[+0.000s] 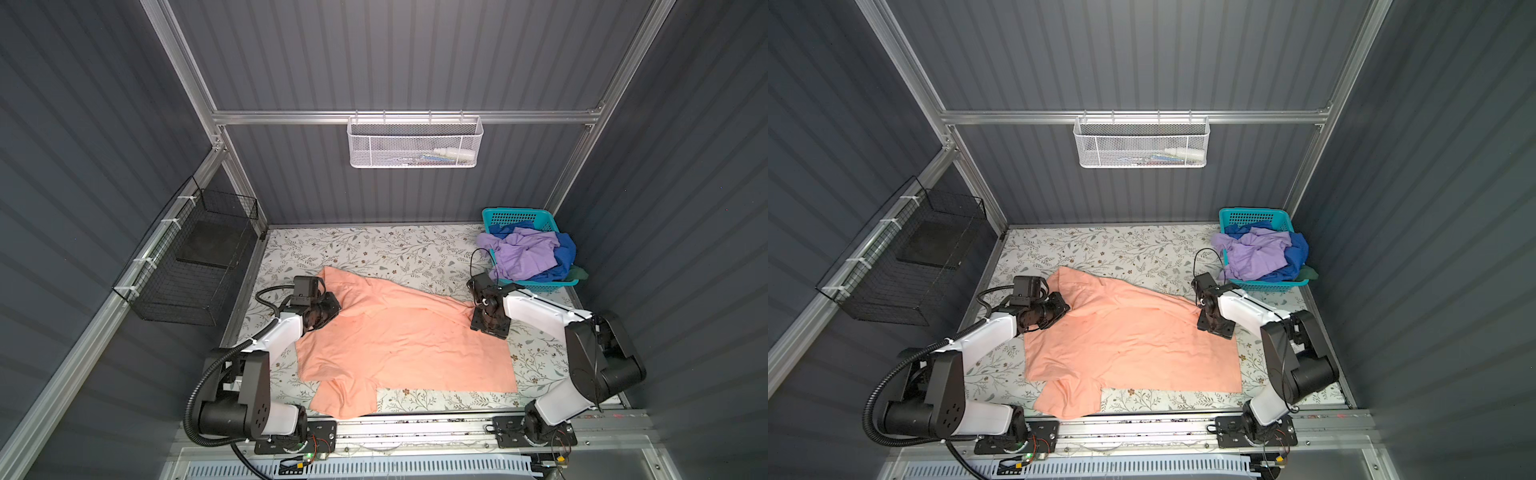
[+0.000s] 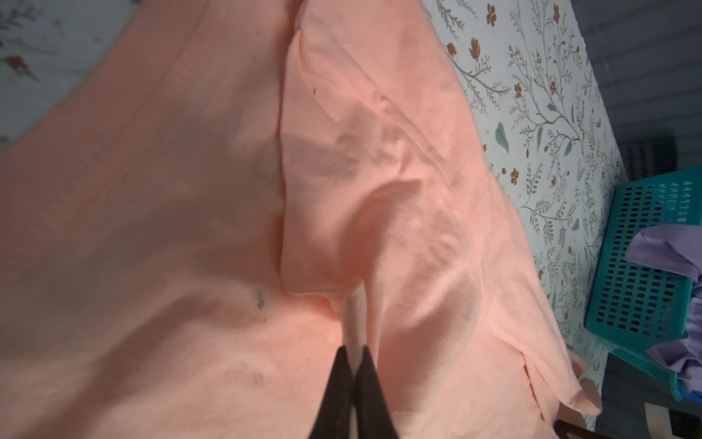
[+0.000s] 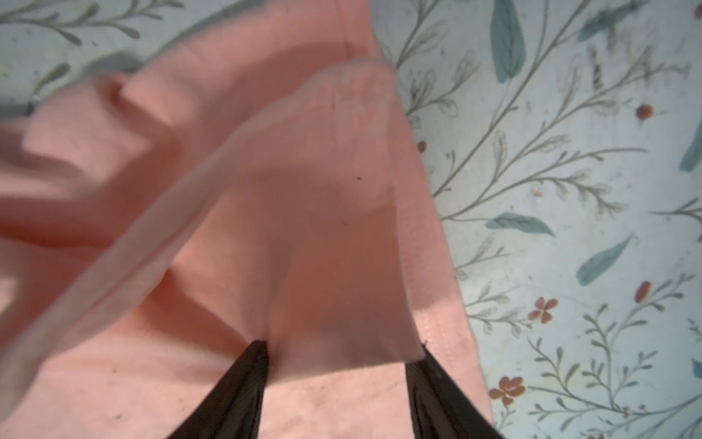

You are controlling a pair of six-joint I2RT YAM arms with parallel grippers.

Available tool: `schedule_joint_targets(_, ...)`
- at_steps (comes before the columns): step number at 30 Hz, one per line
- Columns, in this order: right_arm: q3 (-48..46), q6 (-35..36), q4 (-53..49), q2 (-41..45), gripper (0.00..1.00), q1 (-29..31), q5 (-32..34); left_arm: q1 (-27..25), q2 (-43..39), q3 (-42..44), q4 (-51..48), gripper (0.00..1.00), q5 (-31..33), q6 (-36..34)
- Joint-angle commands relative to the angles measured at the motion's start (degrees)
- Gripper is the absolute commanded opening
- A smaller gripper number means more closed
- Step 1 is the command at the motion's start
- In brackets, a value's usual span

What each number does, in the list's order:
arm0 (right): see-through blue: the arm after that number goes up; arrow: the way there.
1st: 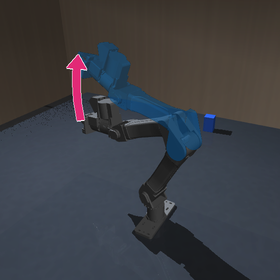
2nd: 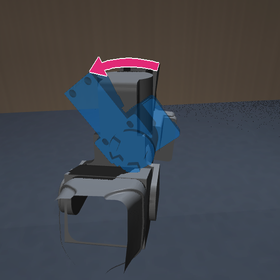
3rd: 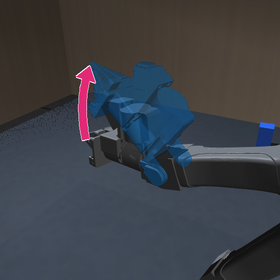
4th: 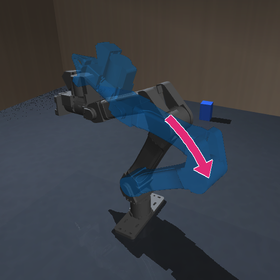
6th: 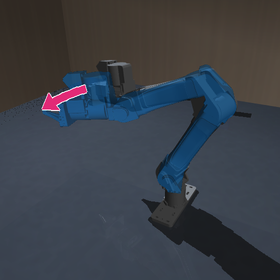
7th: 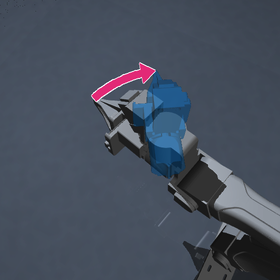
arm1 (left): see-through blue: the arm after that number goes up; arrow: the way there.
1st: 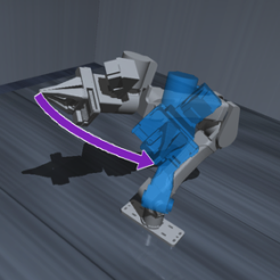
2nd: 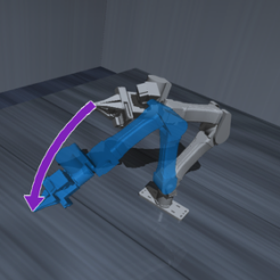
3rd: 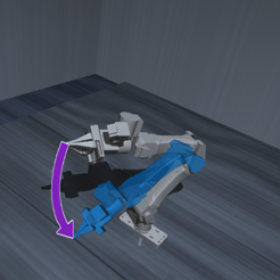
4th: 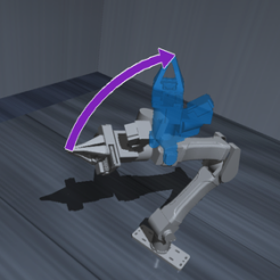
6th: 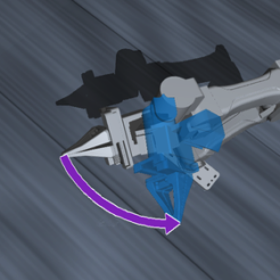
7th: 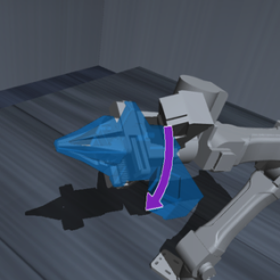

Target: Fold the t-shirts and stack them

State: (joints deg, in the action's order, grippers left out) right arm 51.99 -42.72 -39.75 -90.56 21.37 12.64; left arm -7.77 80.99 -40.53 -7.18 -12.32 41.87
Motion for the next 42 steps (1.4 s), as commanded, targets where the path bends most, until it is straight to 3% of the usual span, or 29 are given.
schedule_joint_targets(1, 0.4, -1.16, 0.18, 1.3, 0.62, -0.16, -1.74, 0.34, 0.86, -0.64, 0.27, 0.0, -1.04, 0.0)
schedule_joint_targets(7, 6.28, -0.67, 2.19, 5.03, 0.68, -1.6, -2.68, 0.38, 1.03, -0.36, 0.42, 0.0, -1.21, -0.02)
schedule_joint_targets(19, 18.99, 1.72, 2.42, -9.62, 0.68, -5.0, 1.21, 0.34, 0.75, -1.04, 0.68, 0.0, -2.19, 0.29)
schedule_joint_targets(32, 10.21, -0.15, 3.11, -4.56, 0.69, -7.16, 0.05, 0.31, 1.45, -1.92, 0.55, 0.0, -2.89, 0.32)
schedule_joint_targets(37, 5.98, -1.29, 6.13, -2.95, 0.69, -8.77, -3.28, 0.37, 1.3, -1.79, 0.68, 0.0, -2.76, 0.58)
schedule_joint_targets(42, 6.31, -1.02, 6.53, -4.09, 0.68, -9.15, -3.95, 0.33, 1.71, -1.87, 0.79, 0.0, -2.89, 0.35)
